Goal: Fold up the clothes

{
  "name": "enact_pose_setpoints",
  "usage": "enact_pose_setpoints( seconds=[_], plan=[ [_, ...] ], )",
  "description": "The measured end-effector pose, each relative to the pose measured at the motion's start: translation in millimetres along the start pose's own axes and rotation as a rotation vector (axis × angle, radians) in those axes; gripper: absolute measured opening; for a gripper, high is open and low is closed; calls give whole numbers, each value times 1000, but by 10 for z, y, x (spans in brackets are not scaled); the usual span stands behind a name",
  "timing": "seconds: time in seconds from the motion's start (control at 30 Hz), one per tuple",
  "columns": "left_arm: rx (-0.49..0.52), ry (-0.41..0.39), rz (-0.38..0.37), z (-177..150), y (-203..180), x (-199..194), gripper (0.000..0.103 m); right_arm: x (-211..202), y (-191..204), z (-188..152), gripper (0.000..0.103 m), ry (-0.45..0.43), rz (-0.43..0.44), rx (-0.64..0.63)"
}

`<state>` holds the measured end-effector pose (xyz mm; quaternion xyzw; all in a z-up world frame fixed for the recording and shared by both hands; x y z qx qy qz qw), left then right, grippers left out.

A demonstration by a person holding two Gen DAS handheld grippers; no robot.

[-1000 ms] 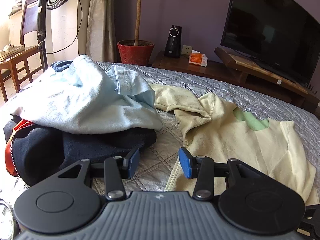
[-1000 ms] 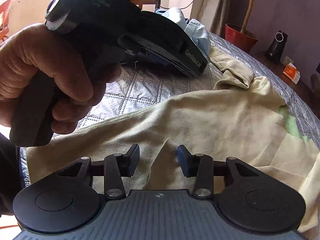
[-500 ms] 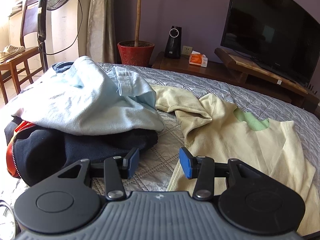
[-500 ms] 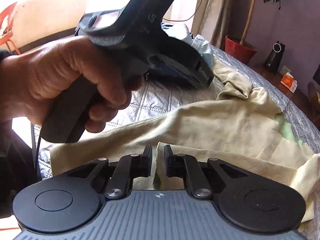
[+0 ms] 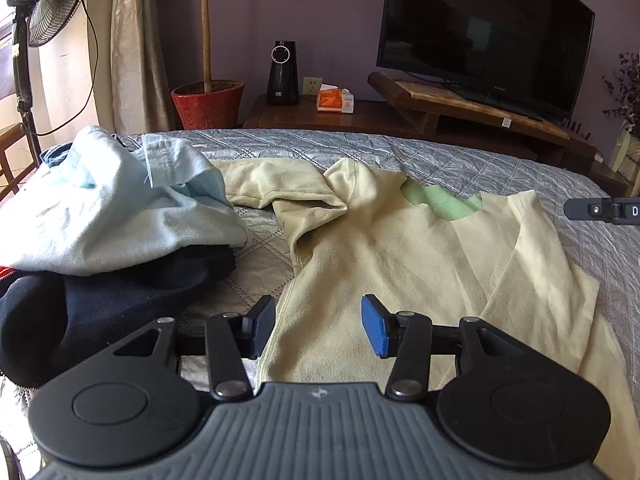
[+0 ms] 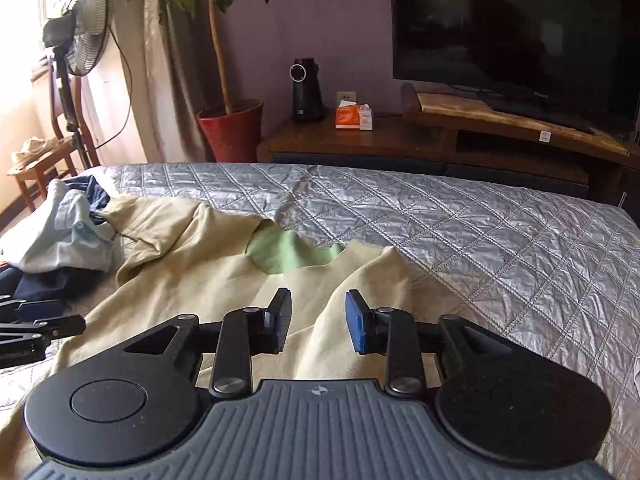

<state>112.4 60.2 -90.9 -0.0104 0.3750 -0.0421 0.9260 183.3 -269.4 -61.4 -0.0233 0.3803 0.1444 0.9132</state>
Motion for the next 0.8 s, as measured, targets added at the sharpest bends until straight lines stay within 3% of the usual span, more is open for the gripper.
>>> enact_pose_setpoints(
  seconds=[0.07, 0.1, 0.2, 0.3, 0.47, 0.53, 0.57, 0.67, 0.77, 0.8],
  plan=[
    [30, 21, -3, -44, -70, 39, 44, 93, -330, 131, 37, -17, -57, 60],
    [45, 31, -4, -67, -105, 59, 44, 154, -418, 136, 33, -9, -80, 62],
    [82, 63, 9, -132, -160, 119, 44, 301, -620, 111, 35, 10, -127, 84],
    [99, 84, 13, -174, -186, 160, 44, 358, -810, 74, 37, -2, -76, 222],
    [116, 96, 16, -210, -215, 183, 44, 456, -822, 30, 38, 8, 1, 259],
    [121, 99, 21, -217, -218, 194, 45, 454, -819, 42, 27, 11, -13, 248],
    [123, 98, 23, -221, -219, 195, 46, 462, -853, 39, 1, 16, -26, 263],
    [126, 97, 30, -231, -214, 197, 49, 455, -1184, -35, 0, 1, -64, 457],
    [118, 98, 35, -232, -195, 200, 54, 440, -1294, -85, 0, 5, -192, 397],
    [115, 100, 36, -231, -188, 202, 55, 420, -1273, -74, 3, -7, -179, 386]
  ],
)
Point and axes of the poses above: each gripper's, at about its wrist camera, not at the fingertips, and x roughly the way its jaws point, y to its left, z to its top, the point moved 7 cm from there along x, roughly the way its jaws point, and after that the axes turned 2 degrees about y, right-handed, at the moved point
